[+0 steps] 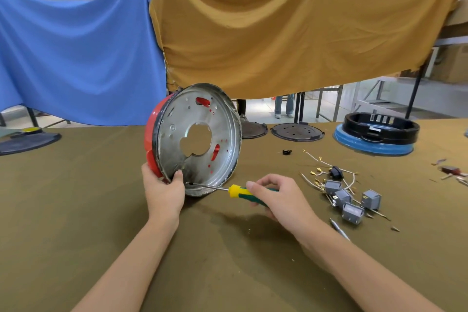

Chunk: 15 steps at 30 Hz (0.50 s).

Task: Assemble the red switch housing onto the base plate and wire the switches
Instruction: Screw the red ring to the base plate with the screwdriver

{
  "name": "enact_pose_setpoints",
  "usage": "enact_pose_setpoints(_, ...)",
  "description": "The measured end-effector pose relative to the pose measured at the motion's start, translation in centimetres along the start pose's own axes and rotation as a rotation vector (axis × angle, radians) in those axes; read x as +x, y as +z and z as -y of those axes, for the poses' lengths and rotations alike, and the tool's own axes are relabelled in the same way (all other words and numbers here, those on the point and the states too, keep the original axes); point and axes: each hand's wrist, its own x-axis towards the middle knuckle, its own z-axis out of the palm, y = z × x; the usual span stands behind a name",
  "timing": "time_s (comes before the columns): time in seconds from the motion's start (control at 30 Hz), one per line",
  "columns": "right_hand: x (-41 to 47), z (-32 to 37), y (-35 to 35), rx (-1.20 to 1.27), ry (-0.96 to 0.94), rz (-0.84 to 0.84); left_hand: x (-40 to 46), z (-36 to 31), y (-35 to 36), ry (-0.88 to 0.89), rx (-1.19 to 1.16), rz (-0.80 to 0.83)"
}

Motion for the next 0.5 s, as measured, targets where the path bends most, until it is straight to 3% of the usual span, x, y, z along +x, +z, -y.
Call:
enact_pose_setpoints(0.13, 0.32, 0.24, -0.90, 0.043, -0.030, 0.041, 0.02, 0.09, -0.08, -0.005, 0.005, -0.010)
enact_pose_setpoints(0.3, 0.44, -0.09, -1.04, 0.082, -0.054, -0.038, -0.02, 0.14, -0.07, 0.005, 0.040, -0.008)
enact_pose_setpoints(0.5, 0.06, -0.22, -0.60, -0.108, 0.009, -0.008, 0.01, 0.14, -0.20, 0.015, 0.095, -0.001)
